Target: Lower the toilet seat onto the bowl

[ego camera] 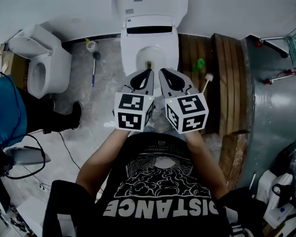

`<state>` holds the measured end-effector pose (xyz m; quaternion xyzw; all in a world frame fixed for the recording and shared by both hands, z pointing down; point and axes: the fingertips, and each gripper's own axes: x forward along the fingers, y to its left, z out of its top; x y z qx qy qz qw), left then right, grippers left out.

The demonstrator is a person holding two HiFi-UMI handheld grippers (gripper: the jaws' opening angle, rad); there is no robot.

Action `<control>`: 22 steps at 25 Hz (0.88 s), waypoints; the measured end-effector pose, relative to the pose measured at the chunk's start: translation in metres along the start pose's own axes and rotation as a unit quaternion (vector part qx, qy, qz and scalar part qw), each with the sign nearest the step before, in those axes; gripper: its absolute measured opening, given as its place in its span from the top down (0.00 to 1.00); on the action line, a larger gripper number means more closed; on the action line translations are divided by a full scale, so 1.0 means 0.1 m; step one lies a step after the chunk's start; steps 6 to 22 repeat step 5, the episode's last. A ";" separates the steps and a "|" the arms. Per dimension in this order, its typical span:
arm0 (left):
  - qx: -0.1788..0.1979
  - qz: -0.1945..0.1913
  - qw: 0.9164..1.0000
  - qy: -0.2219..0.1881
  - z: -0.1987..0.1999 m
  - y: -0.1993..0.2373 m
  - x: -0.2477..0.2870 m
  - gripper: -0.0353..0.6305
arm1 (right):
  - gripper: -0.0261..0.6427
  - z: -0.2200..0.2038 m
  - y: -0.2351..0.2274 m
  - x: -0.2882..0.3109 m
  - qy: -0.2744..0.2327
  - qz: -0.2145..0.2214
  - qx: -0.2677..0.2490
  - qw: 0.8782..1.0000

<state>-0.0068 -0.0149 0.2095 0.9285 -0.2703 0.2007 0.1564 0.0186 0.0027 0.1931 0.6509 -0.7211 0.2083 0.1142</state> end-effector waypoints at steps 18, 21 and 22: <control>0.001 -0.004 1.000 -0.002 0.02 -0.06 0.01 0.93 | 0.93 0.02 -0.01 -0.03 0.000 0.000 -0.006 1.000; 0.001 -0.004 1.000 -0.002 0.02 -0.06 0.01 0.93 | 0.93 0.02 -0.01 -0.03 0.000 0.000 -0.006 1.000; 0.001 -0.004 1.000 -0.002 0.02 -0.06 0.01 0.93 | 0.93 0.02 -0.01 -0.03 0.000 0.000 -0.006 1.000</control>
